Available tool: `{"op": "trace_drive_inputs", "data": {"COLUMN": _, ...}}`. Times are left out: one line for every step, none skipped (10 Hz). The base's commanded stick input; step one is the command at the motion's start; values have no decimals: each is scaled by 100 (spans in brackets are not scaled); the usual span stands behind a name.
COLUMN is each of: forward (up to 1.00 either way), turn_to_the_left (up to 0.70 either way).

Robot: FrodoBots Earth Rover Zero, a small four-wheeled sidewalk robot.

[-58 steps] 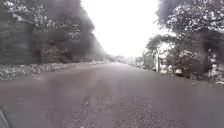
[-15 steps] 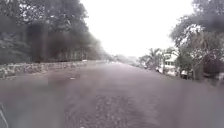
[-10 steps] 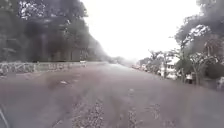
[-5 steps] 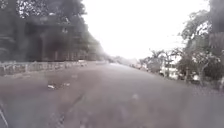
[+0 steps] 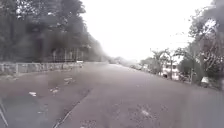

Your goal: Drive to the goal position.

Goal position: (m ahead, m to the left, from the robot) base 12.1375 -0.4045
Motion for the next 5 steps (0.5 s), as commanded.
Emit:
{"op": "trace_drive_inputs", "data": {"forward": 100, "turn_to_the_left": 0}}
{"op": "trace_drive_inputs", "data": {"forward": 100, "turn_to_the_left": 0}}
{"op": "trace_drive_inputs", "data": {"forward": 100, "turn_to_the_left": 0}}
{"op": "trace_drive_inputs", "data": {"forward": 100, "turn_to_the_left": 0}}
{"op": "trace_drive_inputs", "data": {"forward": 100, "turn_to_the_left": 0}}
